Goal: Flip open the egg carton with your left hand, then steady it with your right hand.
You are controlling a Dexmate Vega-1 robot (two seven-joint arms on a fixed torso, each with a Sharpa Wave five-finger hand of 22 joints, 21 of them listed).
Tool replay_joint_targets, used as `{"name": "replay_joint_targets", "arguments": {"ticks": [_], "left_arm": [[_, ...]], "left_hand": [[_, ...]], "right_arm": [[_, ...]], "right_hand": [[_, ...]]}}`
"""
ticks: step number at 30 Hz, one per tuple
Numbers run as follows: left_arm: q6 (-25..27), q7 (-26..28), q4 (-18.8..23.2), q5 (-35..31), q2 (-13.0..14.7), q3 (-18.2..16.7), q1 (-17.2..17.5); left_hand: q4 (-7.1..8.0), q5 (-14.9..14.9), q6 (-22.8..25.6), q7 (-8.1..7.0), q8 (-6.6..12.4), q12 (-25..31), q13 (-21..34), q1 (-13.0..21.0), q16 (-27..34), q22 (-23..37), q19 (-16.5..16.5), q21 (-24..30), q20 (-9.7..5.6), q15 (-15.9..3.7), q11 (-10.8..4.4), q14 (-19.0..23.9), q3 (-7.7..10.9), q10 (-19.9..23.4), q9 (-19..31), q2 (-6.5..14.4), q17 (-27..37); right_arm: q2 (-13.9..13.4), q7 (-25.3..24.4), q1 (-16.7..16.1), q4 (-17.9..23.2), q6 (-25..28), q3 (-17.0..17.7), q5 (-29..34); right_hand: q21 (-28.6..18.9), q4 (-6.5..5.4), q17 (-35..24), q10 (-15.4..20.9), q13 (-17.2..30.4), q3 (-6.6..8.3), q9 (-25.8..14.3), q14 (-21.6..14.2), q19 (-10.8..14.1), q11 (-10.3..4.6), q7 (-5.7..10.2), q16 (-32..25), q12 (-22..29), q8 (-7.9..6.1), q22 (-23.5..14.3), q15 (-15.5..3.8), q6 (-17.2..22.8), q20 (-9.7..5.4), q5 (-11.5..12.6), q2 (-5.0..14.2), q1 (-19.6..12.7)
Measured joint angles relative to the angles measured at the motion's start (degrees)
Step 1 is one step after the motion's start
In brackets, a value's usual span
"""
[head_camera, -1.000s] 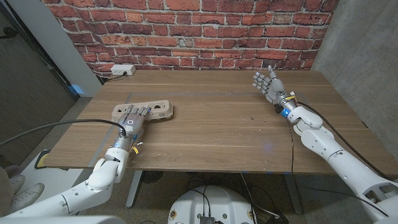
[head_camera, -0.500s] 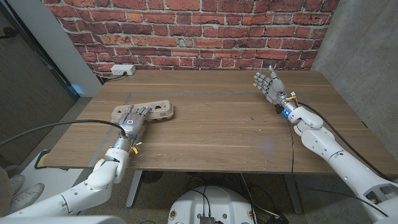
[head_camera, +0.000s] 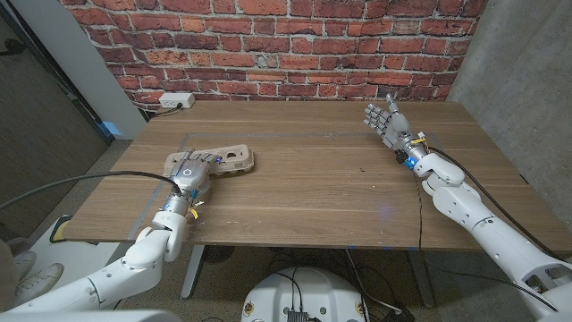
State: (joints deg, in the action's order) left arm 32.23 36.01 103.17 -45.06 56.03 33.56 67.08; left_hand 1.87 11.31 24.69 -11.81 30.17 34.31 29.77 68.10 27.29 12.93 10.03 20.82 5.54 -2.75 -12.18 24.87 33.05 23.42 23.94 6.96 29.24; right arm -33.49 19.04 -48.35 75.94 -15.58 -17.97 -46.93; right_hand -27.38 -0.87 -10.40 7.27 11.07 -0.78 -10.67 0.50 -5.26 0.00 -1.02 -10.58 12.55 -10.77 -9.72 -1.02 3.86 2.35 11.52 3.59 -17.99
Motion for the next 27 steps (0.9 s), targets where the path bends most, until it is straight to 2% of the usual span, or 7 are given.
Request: {"name": "replay_joint_targets", "arguments": {"ticks": [4, 7, 9, 13, 24, 25, 27], "left_arm": [[-0.66, 0.89, 0.31, 1.45, -0.77, -0.71, 0.06], [-0.66, 0.89, 0.64, 1.45, -1.56, -1.41, 0.08], [-1.32, 1.96, 0.87, 3.64, -2.17, -1.92, 0.08], [-1.74, 2.45, 1.37, 5.12, -3.71, -2.86, -0.04], [-3.46, 3.59, 2.06, 9.12, -8.76, -4.39, -2.68], [-3.46, 3.59, 2.03, 9.12, -9.52, -4.44, -3.24], [-3.46, 3.59, 1.83, 9.12, -10.49, -4.45, -4.06]], "left_hand": [[0.07, 0.06, 0.21, -0.02, 2.43, 0.29, 0.81, -0.63, -0.21, 0.0, 0.0, 0.37, 0.0, 0.21, 0.1, 0.21, 0.07, 0.92, 0.0, -0.63, 0.14], [7.65, 0.06, 0.22, -0.04, 3.24, 0.6, 0.81, -1.13, -0.45, 0.0, 0.0, 0.45, 0.0, 0.2, 0.06, 0.2, 7.65, 1.64, 0.0, -1.13, 0.22], [7.75, 0.06, 0.43, -0.04, 5.32, 1.45, 0.91, -1.35, -0.83, 0.0, 0.0, 0.45, 0.0, 0.21, 0.08, 0.21, 7.75, 3.22, 0.36, -1.35, 0.45], [8.61, 0.06, 1.15, 0.25, 6.12, 2.6, 1.81, -4.52, -1.45, 0.0, -0.01, 0.84, 0.0, 0.21, -0.03, 0.2, 8.61, 4.99, 4.73, 0.44, 0.66], [8.5, 0.21, 2.06, 1.17, 8.0, 5.73, 2.98, -5.76, -2.54, -0.01, -0.01, 1.29, 0.0, 0.09, -0.22, 0.73, 9.39, 7.2, 6.31, -0.68, 0.93], [8.5, 0.19, 2.24, 0.99, 8.13, 6.33, 3.57, -8.28, -2.54, -0.01, -0.01, 1.29, 0.0, 0.09, -0.43, 0.73, 9.52, 7.41, 6.48, 1.05, 0.93], [8.5, 0.17, 2.69, 1.35, 8.55, 6.83, 3.82, -8.96, -2.95, -0.01, -0.01, 1.29, 0.0, 0.09, -1.25, 0.73, 9.52, 8.61, 6.42, 1.73, 1.18]], "right_arm": [[0.08, -0.06, 0.11, -0.12, -0.04, -0.04, 0.06], [0.08, -0.12, 0.11, -0.12, -0.08, -0.04, 0.17], [0.13, -0.16, 0.18, -0.28, -0.14, -0.11, 0.25], [0.19, -0.27, 0.23, -0.36, -0.24, -0.13, 0.32], [0.8, -0.56, 0.25, -1.16, -1.04, -0.07, 0.33], [0.8, -0.64, 0.25, -1.16, -1.22, -0.07, 0.34], [0.8, -0.72, 0.25, -1.16, -1.5, -0.07, 0.41]], "right_hand": [[0.14, 0.0, 0.0, 0.0, 0.0, 0.0, 0.0, 0.0, 0.0, 0.0, 0.0, 0.0, 0.0, 0.0, 0.0, 0.0, 0.0, 0.0, 0.0, 0.0, 0.0], [0.14, 0.0, 0.0, 0.0, 0.0, 0.0, 0.0, 0.0, 0.0, 0.0, 0.0, 0.0, 0.0, 0.0, 0.0, 0.0, 0.0, 0.0, 0.0, 0.0, 0.0], [0.14, 0.0, 0.0, 0.0, 0.0, 0.0, 0.0, 0.0, 0.0, 0.0, 0.0, 0.0, 0.0, 0.0, 0.0, 0.0, 0.0, 0.0, 0.0, 0.0, 0.0], [0.14, 0.0, 0.0, 0.0, 0.0, 0.0, 0.0, 0.0, 0.0, 0.0, 0.0, 0.0, 0.0, 0.0, 0.0, 0.0, 0.0, 0.0, 0.0, 0.0, 0.0], [0.47, 0.0, -0.01, 0.0, 0.0, 0.0, 0.0, 0.0, 0.0, 0.0, -0.01, 0.0, 0.0, 0.0, 0.0, 0.0, 0.01, 0.0, 0.0, 0.0, 0.0], [0.47, 0.0, -0.01, 0.0, 0.0, 0.0, 0.0, 0.0, 0.0, 0.0, -0.01, 0.0, 0.0, 0.0, 0.0, 0.0, 0.01, 0.0, 0.0, 0.0, 0.0], [0.66, 0.0, -0.01, 0.0, 0.0, 0.0, 0.0, 0.0, 0.0, 0.0, -0.01, 0.0, 0.0, 0.0, 0.0, 0.0, 0.01, 0.0, 0.0, 0.02, -0.02]]}}
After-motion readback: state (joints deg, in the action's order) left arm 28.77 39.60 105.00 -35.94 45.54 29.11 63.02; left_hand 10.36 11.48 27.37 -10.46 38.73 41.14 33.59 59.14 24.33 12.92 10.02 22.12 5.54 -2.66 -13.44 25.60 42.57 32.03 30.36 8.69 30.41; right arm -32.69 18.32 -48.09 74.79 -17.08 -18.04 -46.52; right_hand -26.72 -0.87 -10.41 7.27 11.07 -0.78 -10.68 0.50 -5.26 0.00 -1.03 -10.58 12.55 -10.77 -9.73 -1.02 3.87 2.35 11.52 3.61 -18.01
